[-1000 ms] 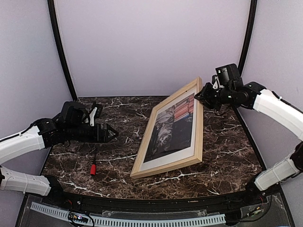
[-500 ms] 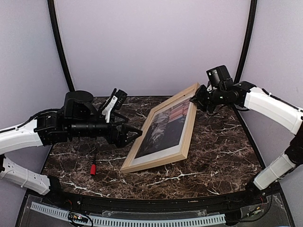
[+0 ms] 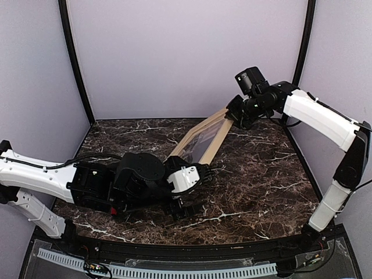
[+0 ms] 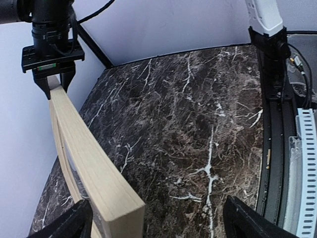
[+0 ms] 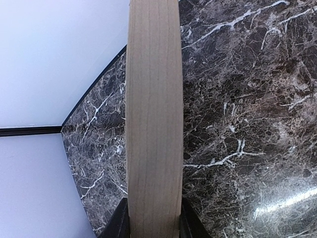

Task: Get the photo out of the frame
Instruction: Pass from the right arm to the left

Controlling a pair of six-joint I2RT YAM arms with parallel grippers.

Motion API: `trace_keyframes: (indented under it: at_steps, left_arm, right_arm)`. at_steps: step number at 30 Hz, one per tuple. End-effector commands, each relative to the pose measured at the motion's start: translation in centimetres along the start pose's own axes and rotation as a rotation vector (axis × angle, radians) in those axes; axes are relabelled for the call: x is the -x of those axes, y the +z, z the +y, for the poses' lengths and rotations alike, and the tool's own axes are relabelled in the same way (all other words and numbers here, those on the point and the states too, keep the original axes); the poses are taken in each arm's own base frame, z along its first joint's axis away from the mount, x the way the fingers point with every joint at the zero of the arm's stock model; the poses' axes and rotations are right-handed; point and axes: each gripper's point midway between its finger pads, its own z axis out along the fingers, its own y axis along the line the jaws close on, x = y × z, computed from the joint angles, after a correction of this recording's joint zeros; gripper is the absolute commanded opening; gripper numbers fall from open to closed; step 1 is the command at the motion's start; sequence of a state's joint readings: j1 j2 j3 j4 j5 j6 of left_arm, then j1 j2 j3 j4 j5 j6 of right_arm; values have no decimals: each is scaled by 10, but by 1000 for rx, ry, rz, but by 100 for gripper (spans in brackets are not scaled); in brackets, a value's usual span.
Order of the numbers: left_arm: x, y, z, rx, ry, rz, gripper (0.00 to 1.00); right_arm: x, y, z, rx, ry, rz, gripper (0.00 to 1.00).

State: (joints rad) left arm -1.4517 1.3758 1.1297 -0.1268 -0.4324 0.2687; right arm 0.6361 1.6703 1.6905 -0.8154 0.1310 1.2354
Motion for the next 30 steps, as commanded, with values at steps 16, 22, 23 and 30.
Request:
trace_keyframes:
  at_steps: [16,22,23,30]
  left_arm:
    - [14,0,39,247,17,29,70]
    - [5,-2,32,224,-17,48,78]
    - [2,0,31,223,-12,55,77]
    - [-9,7,31,259,3,100,65]
  right_arm:
    - [-25,-2,-45,-188,69,62,0]
    - [-23,-4,-40,-174,71,58,0]
    - [-24,-4,-39,-171,70,60,0]
    - [-26,-4,-36,-163,65,65,0]
